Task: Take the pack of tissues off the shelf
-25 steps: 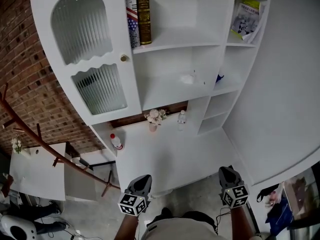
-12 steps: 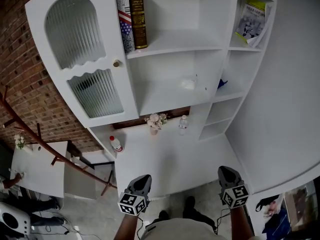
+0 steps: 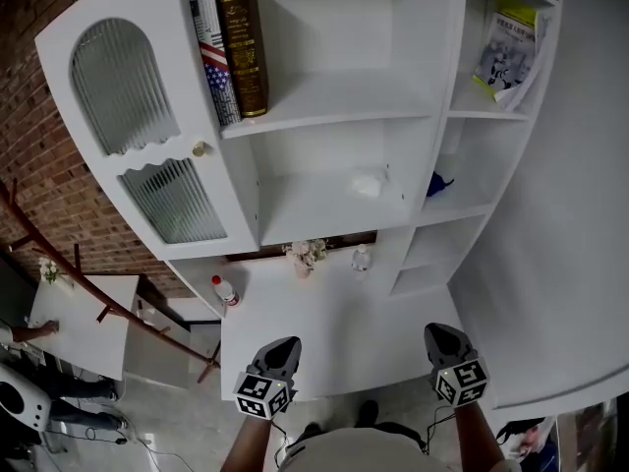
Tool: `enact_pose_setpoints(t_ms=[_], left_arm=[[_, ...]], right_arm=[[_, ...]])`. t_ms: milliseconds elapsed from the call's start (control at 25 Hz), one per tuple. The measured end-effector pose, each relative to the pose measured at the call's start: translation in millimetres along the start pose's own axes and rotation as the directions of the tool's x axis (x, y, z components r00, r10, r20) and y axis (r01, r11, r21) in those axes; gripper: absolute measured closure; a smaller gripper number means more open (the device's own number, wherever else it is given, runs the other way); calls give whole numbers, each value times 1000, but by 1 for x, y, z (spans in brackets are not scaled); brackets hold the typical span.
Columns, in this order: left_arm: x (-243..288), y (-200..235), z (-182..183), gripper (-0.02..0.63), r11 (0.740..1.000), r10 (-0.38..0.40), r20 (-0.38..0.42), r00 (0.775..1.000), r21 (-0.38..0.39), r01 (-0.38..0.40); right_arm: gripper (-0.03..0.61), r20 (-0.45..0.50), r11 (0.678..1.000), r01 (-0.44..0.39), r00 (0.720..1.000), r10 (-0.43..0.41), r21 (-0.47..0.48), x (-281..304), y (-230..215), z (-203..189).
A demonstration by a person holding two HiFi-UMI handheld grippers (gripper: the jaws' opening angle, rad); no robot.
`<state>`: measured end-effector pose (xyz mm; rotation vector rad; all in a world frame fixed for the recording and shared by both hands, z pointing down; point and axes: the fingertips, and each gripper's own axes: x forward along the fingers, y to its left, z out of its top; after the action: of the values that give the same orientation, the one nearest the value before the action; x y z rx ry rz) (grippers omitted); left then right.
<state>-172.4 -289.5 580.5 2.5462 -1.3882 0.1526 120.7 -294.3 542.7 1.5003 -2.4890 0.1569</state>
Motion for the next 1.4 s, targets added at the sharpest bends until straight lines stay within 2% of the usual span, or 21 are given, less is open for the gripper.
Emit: enact_pose_setpoints(t_ms=[400, 680, 840, 1080, 1200, 1400], left_arm=[[76, -29, 65, 586, 984, 1, 19, 1000, 175, -4], [117, -36, 123, 586, 939, 1, 17, 1000, 343, -7], [142, -40, 156, 586, 931, -20, 31, 999, 365, 7], [180, -37, 187, 586, 903, -22, 21, 1000, 430, 11], [198, -30, 194, 586, 876, -4, -21, 1000, 481, 14], [235, -28, 201, 586, 819, -39, -105, 994, 566, 92]], right_arm=[[545, 1, 995, -95, 995, 95, -27, 29, -59, 8], [545, 13, 989, -147, 989, 147, -23, 40, -82, 9], [545, 26, 986, -169, 985, 169, -11, 46, -88, 13], [545, 49, 984, -178, 983, 177, 12, 53, -97, 20], [545, 55, 985, -165, 985, 162, 49, 55, -104, 21], [545, 64, 989, -117, 992, 112, 87, 54, -118, 19]])
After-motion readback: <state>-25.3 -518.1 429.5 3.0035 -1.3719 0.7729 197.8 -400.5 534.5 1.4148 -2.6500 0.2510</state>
